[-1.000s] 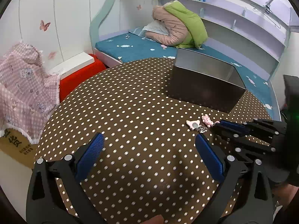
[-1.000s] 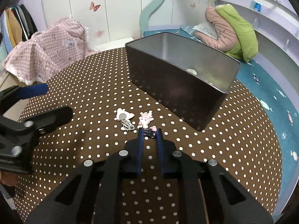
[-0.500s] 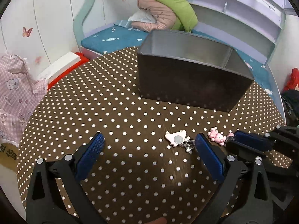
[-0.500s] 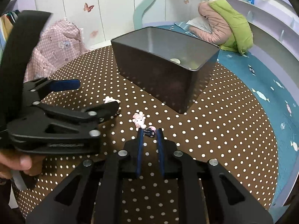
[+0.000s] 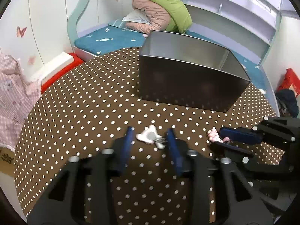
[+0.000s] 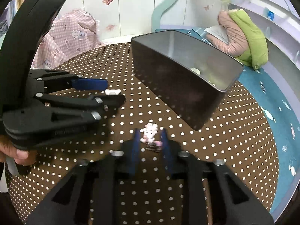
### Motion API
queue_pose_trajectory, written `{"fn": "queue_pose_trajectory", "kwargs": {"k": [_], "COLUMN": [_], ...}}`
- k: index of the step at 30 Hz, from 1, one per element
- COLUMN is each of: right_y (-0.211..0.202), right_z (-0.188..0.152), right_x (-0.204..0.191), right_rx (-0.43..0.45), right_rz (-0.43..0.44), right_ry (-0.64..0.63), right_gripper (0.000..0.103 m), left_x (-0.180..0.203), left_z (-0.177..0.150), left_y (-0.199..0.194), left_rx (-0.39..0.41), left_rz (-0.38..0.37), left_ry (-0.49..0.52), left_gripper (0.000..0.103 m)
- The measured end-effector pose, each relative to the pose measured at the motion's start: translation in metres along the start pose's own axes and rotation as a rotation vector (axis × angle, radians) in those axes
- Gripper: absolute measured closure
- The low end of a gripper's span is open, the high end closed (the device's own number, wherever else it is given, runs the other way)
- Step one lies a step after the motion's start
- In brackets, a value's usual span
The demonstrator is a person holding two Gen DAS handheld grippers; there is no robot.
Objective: Organize jewelry
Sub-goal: 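Grasp the pink charm with the right tool while the left grasps the white charm, then lower both charms into the grey box and open both tools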
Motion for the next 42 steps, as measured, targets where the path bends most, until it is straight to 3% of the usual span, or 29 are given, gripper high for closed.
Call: {"fn": "queue_pose_trajectory", "kwargs": {"k": [2,13,18,30,37,42], "right_y": [-0.003,-0.042,-0.069,-0.117,-0.103,-0.091], "right_z": [-0.002,0.003,0.02,0.102,0.117,0.119], "right_x": [0.0,0.003,0.003,0.046,0.083,0.094], "right_rx": [-0.001,0.051,0.108,0.235,0.208,0.177], "right_rz": [0.002,-0.003,-0.028,-0.131,-0.106,-0.074], "right_ry": [0.013,0.054,0.033,0.02,0.111,0.156], "right_gripper": [0.085,0.085,0.085,0.085,0.085,0.085], "left_x": [-0.007,-0.012,-0.011,0.023,0.051,0.061], "left_z": [-0.002,-0.024,-0.011,0.087,0.137,0.151], "left_y": [-0.006,-0.044,-0.074,-0.14,-0.122,-0.092], "left_rx": [-0.006,0.033,0.09,0.277,0.243,0.185], "left_rz": [-0.036,-0.052,-0.055,-0.095,-0.153,-0.156], "left_ry": [-0.024,-0.029,-0.023,0.067,0.056,0.056], "left_gripper": [0.075,0.076,0.076,0.076,0.076,0.076]}}
Point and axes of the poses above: each gripper's, at about its wrist camera, not at the fingertips, and y roughly the way its jaws point, x to its right, z to its top, the point moved 4 cm from there along y, roughly the way its jaws point, and after that the axes turned 12 degrees about -y, right-handed, at the moved point
